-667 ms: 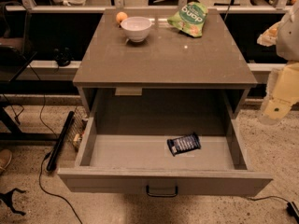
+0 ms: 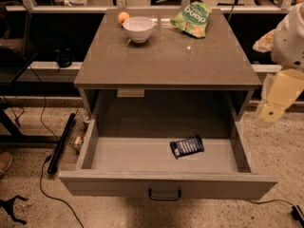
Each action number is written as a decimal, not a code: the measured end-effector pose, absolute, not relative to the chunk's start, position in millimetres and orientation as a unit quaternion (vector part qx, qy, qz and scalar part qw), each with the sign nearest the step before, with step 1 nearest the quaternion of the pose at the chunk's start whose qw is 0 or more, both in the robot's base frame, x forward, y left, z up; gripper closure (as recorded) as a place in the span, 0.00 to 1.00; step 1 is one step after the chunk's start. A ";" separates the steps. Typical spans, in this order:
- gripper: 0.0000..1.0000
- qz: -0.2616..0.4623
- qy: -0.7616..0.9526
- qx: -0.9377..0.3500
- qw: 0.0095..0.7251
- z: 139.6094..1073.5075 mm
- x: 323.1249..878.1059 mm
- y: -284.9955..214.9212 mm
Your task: Pick rxbar blueberry from top drawer and place on counter
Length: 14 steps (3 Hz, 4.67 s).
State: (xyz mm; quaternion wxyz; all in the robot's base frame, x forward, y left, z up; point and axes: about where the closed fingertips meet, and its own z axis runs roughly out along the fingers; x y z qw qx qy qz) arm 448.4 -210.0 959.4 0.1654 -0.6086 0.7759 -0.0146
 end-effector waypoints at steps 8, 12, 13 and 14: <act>0.00 0.047 0.778 -0.621 0.076 617.1 544.1 -118.0; 0.88 0.061 0.777 -0.624 0.064 597.3 547.1 -125.0; 1.00 0.067 0.773 -0.623 0.097 622.9 548.3 -133.6; 1.00 0.076 0.755 -0.622 0.194 709.6 547.8 -166.1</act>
Offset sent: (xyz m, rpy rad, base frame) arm 0.0644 0.1227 -0.1951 0.1684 0.0918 0.0753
